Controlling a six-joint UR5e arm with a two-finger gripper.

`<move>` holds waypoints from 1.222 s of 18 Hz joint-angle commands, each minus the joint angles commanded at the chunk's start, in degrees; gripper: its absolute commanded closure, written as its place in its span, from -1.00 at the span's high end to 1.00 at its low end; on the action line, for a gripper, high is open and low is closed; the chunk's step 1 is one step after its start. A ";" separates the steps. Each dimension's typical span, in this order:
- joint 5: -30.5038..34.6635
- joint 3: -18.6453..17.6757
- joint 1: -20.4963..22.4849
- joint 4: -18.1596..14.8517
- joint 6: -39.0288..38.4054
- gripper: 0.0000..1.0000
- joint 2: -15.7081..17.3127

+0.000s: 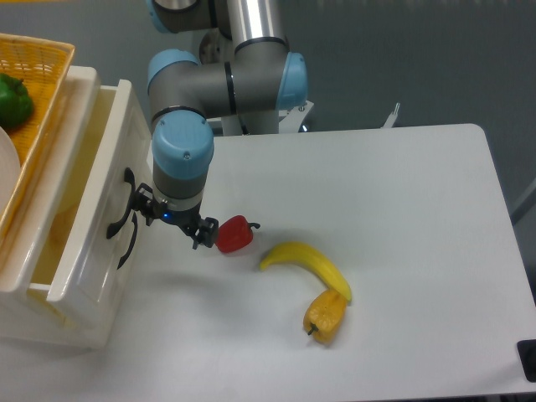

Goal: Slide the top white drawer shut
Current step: 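Push the drawer front with the gripper, sliding the drawer into the unit, then hold the gripper against the closed drawer front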

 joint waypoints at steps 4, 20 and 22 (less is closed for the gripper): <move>-0.09 0.00 -0.35 0.00 -0.09 1.00 0.44; -0.09 0.00 -1.58 0.00 -0.26 1.00 0.44; -0.09 0.09 -2.11 0.00 -0.26 1.00 0.53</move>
